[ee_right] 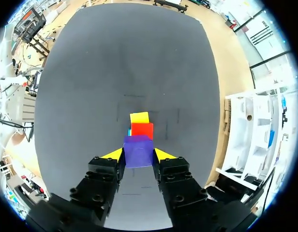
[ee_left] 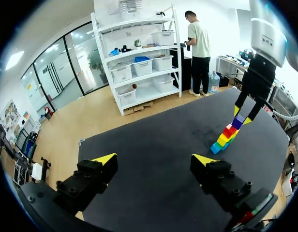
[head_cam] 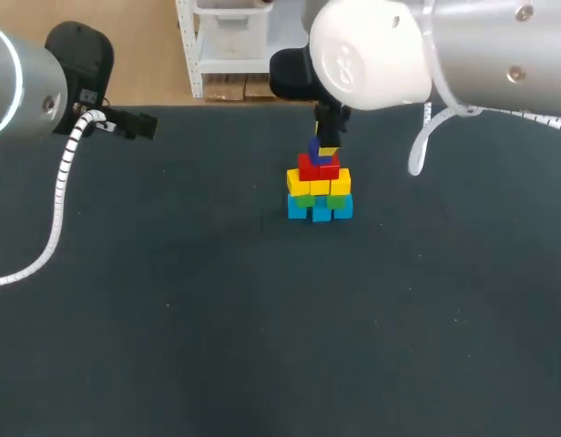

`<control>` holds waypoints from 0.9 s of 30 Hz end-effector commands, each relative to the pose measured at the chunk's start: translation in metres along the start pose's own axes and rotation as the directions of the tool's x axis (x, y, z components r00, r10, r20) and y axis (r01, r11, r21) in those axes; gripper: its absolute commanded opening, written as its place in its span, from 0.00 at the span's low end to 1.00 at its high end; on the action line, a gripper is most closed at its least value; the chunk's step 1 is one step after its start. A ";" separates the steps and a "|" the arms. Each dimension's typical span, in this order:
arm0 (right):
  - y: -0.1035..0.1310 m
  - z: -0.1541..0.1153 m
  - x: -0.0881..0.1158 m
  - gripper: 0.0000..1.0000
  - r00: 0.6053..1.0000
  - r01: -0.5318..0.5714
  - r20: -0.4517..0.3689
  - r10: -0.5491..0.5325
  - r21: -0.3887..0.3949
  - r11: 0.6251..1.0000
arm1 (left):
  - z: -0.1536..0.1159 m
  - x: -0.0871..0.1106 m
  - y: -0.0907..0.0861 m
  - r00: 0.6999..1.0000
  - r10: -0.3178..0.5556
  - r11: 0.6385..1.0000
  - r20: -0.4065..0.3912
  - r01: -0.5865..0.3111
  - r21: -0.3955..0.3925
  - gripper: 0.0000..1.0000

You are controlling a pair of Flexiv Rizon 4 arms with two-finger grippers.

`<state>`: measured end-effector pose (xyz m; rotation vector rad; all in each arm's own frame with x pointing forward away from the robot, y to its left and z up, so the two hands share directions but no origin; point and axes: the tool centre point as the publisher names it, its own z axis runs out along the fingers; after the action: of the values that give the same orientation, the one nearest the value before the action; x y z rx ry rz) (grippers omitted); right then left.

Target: Place the blue cubes, place green cubes on the blue cubes, place the yellow cubes on the green cubes, then place the red cubes on the yellow cubes, and place purple cube on the red cubes.

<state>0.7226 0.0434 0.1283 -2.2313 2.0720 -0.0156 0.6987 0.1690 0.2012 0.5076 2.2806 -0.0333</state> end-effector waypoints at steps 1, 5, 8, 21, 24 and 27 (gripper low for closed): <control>0.001 0.003 -0.001 0.00 1.000 0.001 -0.003 -0.001 0.001 1.000 | 0.000 0.000 0.002 1.000 0.002 1.000 0.001 -0.002 0.008 1.00; 0.000 0.004 -0.001 0.00 1.000 0.000 -0.006 0.000 -0.001 1.000 | 0.000 0.000 0.002 1.000 0.002 1.000 0.001 -0.002 0.008 1.00; 0.000 0.004 0.000 0.00 1.000 0.001 -0.008 -0.001 0.000 1.000 | 0.000 0.000 0.002 1.000 0.002 1.000 0.001 -0.002 0.008 1.00; 0.000 0.008 -0.001 0.12 1.000 0.010 -0.021 -0.010 -0.002 1.000 | 0.000 0.000 0.002 1.000 0.002 1.000 0.001 -0.002 0.008 1.00; 0.000 0.008 -0.001 0.21 1.000 0.009 -0.023 -0.009 -0.002 1.000 | 0.000 0.000 0.002 1.000 0.002 1.000 0.001 -0.002 0.008 1.00; -0.001 0.008 0.000 0.35 1.000 0.006 -0.024 -0.006 -0.001 1.000 | 0.000 0.000 0.002 1.000 0.002 1.000 0.001 -0.002 0.008 1.00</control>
<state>0.7233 0.0441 0.1203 -2.2501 2.0758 -0.0427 0.6987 0.1690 0.2012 0.5076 2.2806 -0.0333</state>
